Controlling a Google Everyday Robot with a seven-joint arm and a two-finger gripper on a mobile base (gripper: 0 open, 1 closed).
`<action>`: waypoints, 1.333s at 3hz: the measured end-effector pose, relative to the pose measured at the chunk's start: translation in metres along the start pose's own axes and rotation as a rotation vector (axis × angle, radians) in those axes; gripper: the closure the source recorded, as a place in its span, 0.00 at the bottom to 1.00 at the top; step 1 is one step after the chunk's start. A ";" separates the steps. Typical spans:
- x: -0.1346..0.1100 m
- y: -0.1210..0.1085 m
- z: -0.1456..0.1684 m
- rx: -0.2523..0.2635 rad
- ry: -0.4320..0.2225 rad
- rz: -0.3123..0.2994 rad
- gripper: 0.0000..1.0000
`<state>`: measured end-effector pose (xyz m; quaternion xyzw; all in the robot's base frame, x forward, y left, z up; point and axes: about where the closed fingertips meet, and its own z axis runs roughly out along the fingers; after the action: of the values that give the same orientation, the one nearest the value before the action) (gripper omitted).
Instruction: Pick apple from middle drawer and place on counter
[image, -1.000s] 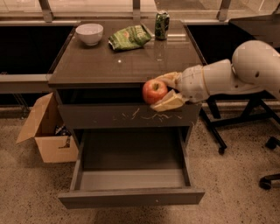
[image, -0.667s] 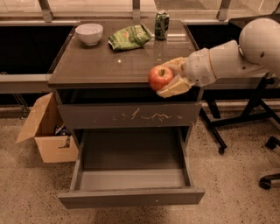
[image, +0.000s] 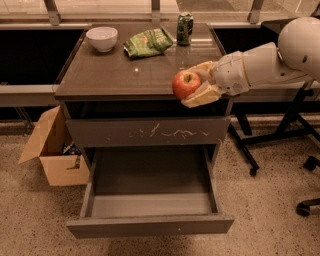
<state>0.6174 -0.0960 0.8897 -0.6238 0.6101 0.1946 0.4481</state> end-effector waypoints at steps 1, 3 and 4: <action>0.004 -0.048 -0.003 0.082 0.053 0.087 1.00; 0.034 -0.128 0.009 0.207 0.111 0.302 1.00; 0.056 -0.153 0.024 0.245 0.123 0.406 1.00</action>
Offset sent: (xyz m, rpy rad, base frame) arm 0.1444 -0.0511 0.0280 0.0224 0.1374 -0.4146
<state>0.7776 -0.1316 0.8823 -0.4401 0.7682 0.1670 0.4339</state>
